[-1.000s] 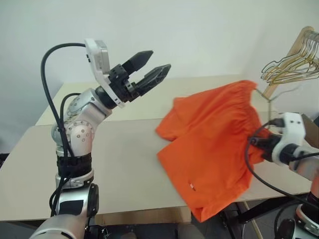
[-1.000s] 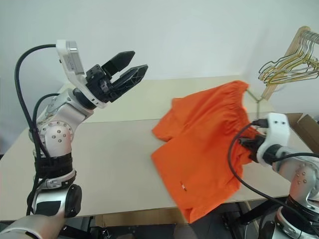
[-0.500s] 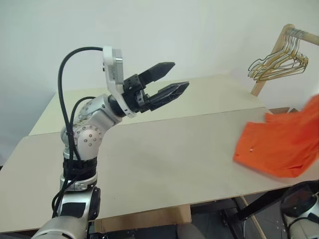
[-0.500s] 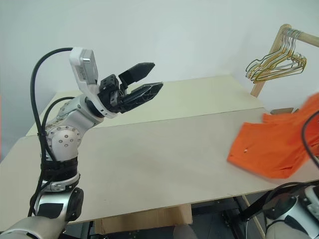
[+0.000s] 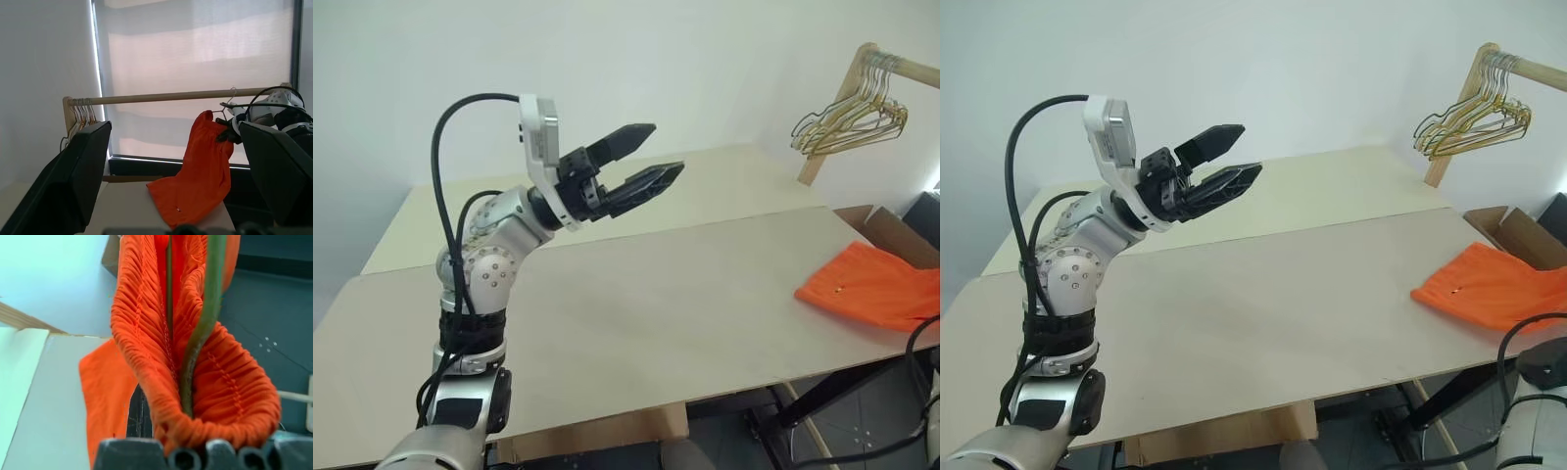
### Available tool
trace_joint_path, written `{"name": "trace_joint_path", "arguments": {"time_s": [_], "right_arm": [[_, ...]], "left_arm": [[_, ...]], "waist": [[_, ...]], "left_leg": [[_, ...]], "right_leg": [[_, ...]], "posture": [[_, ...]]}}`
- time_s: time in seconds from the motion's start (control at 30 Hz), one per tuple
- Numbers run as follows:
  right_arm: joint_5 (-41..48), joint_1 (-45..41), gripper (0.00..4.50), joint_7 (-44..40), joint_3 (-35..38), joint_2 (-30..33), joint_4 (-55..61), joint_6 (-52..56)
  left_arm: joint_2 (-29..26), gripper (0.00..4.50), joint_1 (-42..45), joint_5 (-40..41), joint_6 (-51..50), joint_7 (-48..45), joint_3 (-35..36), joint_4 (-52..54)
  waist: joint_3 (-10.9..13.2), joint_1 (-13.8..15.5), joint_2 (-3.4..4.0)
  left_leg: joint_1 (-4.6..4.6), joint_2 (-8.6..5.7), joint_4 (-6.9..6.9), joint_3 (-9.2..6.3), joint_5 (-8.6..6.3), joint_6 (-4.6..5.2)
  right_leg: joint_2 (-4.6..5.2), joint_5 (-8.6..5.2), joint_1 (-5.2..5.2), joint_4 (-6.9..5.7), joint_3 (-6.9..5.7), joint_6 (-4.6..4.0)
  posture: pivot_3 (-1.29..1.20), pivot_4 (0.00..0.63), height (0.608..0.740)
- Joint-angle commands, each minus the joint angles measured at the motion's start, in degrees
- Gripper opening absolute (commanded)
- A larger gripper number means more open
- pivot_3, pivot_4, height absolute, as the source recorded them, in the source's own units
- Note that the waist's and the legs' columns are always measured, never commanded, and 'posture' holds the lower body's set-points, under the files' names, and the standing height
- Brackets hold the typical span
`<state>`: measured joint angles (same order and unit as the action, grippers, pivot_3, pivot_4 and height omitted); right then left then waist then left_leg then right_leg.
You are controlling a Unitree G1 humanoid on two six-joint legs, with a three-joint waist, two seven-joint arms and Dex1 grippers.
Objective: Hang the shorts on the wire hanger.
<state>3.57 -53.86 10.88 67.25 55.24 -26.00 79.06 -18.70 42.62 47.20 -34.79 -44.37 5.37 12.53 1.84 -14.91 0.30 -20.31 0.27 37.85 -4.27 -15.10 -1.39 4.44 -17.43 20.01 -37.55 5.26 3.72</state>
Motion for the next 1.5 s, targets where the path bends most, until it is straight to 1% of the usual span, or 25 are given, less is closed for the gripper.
{"name": "trace_joint_path", "arguments": {"time_s": [0.03, 0.2, 0.27, 0.37, 0.43, 0.47, 0.5, 0.53, 0.6, 0.7, 0.73, 0.9, 1.03, 1.13, 1.27, 1.5], "right_arm": [[1.2, -2.6, 0.0, 2.4, 2.6, 2.3, -2.6, -3.7], [1.2, -1.8, 0.0, 4.5, 4.1, 1.4, -3.1, -5.0], [1.1, -0.8, 0.0, 4.8, 3.3, 0.9, -2.1, -5.4], [1.0, 1.3, 0.86, 4.6, 1.1, -0.8, 1.3, -5.6], [0.7, 2.2, 1.58, 5.0, -0.5, -2.3, 4.6, -6.2], [0.6, 2.5, 1.84, 5.1, -1.3, -2.9, 6.1, -6.8], [0.4, 2.7, 2.27, 5.6, -2.2, -3.5, 7.7, -7.7], [0.1, 3.1, 2.57, 5.8, -3.3, -4.0, 9.1, -8.5], [0.0, 3.2, 3.3, 6.3, -5.3, -5.2, 11.7, -9.8], [-0.9, 3.4, 4.31, 7.4, -10.3, -7.0, 14.9, -13.0], [-1.3, 3.5, 4.47, 7.8, -12.0, -7.5, 15.8, -14.1], [-2.6, 4.6, 4.47, 8.1, -19.5, -10.3, 22.6, -17.8], [-0.6, 7.5, 4.47, 2.0, -26.0, -11.2, 29.3, -17.8], [-0.9, 10.4, 4.47, -0.9, -30.3, -11.0, 34.6, -21.2], [-2.3, 15.6, 4.47, -5.5, -36.8, -10.3, 40.9, -30.8], [-6.2, 21.5, 4.47, -9.2, -43.6, -10.1, 43.3, -47.1]], "left_arm": [[-0.7, 4.48, 0.1, -0.2, 1.4, 0.4, 1.1, 1.6], [-1.2, 4.48, -0.1, -0.2, 1.3, 0.3, 1.2, 1.7], [-1.5, 4.48, -0.2, -0.2, 1.3, 0.4, 1.3, 1.9], [-2.0, 4.5, -0.5, -0.3, 1.2, 0.7, 1.3, 2.2], [-2.4, 4.5, -0.8, -0.4, 1.1, 0.8, 1.3, 2.4], [-2.7, 4.5, -0.9, -0.6, 1.0, 1.1, 1.2, 2.5], [-2.9, 4.5, -1.1, -0.8, 0.9, 1.4, 1.2, 2.7], [-3.2, 4.5, -1.3, -0.9, 0.9, 1.6, 1.2, 2.8], [-3.7, 4.5, -1.5, -1.3, 0.9, 1.9, 1.3, 2.8], [-4.3, 4.5, -1.6, -2.1, 0.9, 2.8, 1.4, 2.7], [-4.5, 4.5, -1.7, -2.2, 0.8, 3.1, 1.5, 2.8], [-5.9, 4.5, -2.9, -2.8, -0.1, 4.4, 1.7, 4.1], [-6.7, 4.5, -4.7, -2.8, -0.2, 5.8, 2.2, 5.3], [-6.8, 4.5, -6.3, -3.6, 1.2, 6.5, 2.6, 6.1], [-6.5, 4.5, -7.6, -4.7, 2.3, 7.7, 2.9, 7.1], [-7.3, 4.5, -8.7, -4.6, 2.3, 8.3, 3.1, 8.7]], "waist": [[0.1, -0.1, -0.09], [0.1, -0.2, -0.18], [0.1, -0.1, -0.2], [0.1, -0.1, -0.2], [0.1, -0.2, -0.17], [0.1, -0.2, -0.15], [0.1, -0.2, -0.11], [0.1, -0.1, -0.05], [0.0, 0.1, -0.01], [0.0, 0.3, 0.01], [0.0, 0.3, 0.0], [0.0, 1.1, 0.09], [0.0, 3.0, 0.15], [0.0, 4.2, 0.09], [0.1, 6.2, -0.06], [0.3, 8.6, -0.34]], "left_leg": [[0.01, 0.0, 0.0, 0.04, 0.0, 0.0], [0.04, 0.02, -0.02, 0.08, 0.0, -0.01], [0.02, 0.01, -0.02, 0.11, 0.0, -0.01], [0.02, 0.01, -0.03, 0.11, -0.01, -0.01], [0.0, 0.02, -0.03, 0.12, -0.01, -0.01], [0.0, 0.01, -0.03, 0.17, -0.01, -0.01], [0.0, 0.01, -0.03, 0.23, -0.01, -0.01], [0.01, 0.0, -0.03, 0.24, 0.0, -0.01], [0.03, 0.0, -0.03, 0.24, -0.01, -0.01], [0.04, 0.02, -0.04, 0.24, -0.01, -0.01], [0.04, 0.02, -0.04, 0.24, -0.01, -0.01], [0.05, 0.02, -0.05, 0.24, -0.01, -0.01], [0.1, 0.02, -0.05, 0.23, -0.01, -0.01], [0.12, 0.02, -0.05, 0.22, -0.01, -0.01], [0.01, 0.02, -0.05, 0.22, -0.01, 0.0], [-0.02, 0.02, -0.04, 0.22, -0.01, -0.01]], "right_leg": [[0.0, 0.0, -0.01, 0.0, 0.05, 0.02], [-0.04, -0.07, -0.08, 0.02, 0.1, 0.17], [-0.03, -0.06, -0.08, 0.07, 0.14, 0.18], [-0.03, -0.02, -0.08, 0.18, 0.13, 0.21], [-0.02, 0.06, -0.09, 0.32, 0.18, 0.25], [-0.01, 0.1, -0.09, 0.37, 0.23, 0.25], [0.0, 0.12, -0.09, 0.38, 0.29, 0.29], [0.01, 0.13, -0.09, 0.39, 0.31, 0.32], [0.0, 0.13, -0.09, 0.39, 0.31, 0.32], [-0.01, 0.14, -0.09, 0.39, 0.31, 0.34], [-0.01, 0.14, -0.1, 0.39, 0.32, 0.35], [-0.02, 0.17, -0.09, 0.4, 0.34, 0.35], [-0.02, 0.18, -0.05, 0.39, 0.35, 0.34], [-0.02, 0.2, 0.03, 0.39, 0.33, 0.35], [-0.01, 0.22, 0.15, 0.45, 0.32, 0.35], [0.0, 0.23, 0.2, 0.46, 0.27, 0.33]], "posture": [[-0.26, 0.0, 0.74], [-0.26, 0.0, 0.74], [-0.25, 0.0, 0.74], [-0.25, 0.0, 0.74], [-0.24, 0.0, 0.74], [-0.24, 0.0, 0.74], [-0.23, 0.0, 0.74], [-0.22, 0.0, 0.74], [-0.2, 0.0, 0.74], [-0.17, 0.0, 0.74], [-0.17, 0.0, 0.74], [-0.13, 0.0, 0.74], [-0.11, 0.0, 0.74], [-0.09, 0.0, 0.74], [-0.08, 0.0, 0.74], [-0.04, 0.0, 0.74]]}}
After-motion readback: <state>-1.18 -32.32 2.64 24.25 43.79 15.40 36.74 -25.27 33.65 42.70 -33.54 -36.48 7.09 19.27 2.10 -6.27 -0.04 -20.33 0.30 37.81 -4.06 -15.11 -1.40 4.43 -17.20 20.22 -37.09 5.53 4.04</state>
